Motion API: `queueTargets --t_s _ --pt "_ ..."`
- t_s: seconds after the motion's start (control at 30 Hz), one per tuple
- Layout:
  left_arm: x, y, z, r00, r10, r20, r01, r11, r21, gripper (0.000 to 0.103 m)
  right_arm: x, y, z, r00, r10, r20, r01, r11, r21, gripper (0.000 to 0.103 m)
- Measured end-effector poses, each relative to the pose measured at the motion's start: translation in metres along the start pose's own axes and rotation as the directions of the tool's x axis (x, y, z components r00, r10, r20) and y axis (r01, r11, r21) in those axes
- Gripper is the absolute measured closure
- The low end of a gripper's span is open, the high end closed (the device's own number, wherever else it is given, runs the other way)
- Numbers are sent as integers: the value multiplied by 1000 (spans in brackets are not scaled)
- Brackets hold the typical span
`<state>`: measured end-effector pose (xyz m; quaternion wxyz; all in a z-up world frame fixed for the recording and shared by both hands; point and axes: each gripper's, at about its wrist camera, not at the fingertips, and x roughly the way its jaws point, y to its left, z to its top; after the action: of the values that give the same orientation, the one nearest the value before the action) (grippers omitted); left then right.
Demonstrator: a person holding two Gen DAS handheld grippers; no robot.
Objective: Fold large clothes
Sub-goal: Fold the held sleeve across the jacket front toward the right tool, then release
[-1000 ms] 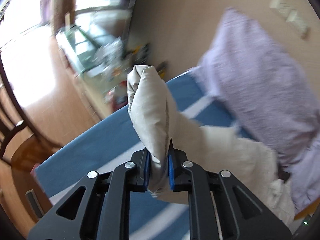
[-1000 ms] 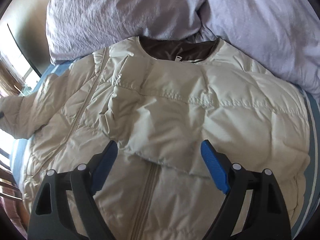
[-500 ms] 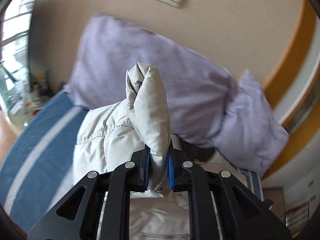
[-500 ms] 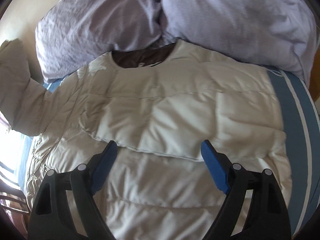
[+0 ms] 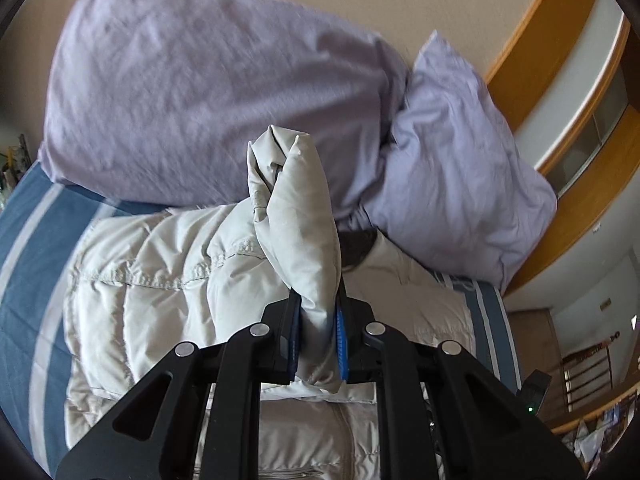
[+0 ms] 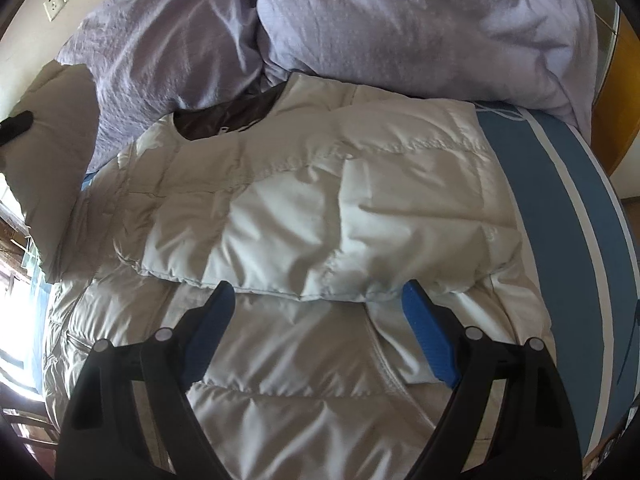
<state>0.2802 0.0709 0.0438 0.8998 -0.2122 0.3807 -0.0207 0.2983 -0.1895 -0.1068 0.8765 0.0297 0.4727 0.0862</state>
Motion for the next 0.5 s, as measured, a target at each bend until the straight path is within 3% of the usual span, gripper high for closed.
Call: queueTargets --t_s 0.27,0.5 --pt "44 -18 -23 995 7 -101 -2 999 48 90 6 -12 -7 1000 -10 -16 10 1000 26 17" --pt "93 -24 -57 973 59 -222 -41 996 82 88 11 -17 -10 999 -27 -26 28 999 44 17"
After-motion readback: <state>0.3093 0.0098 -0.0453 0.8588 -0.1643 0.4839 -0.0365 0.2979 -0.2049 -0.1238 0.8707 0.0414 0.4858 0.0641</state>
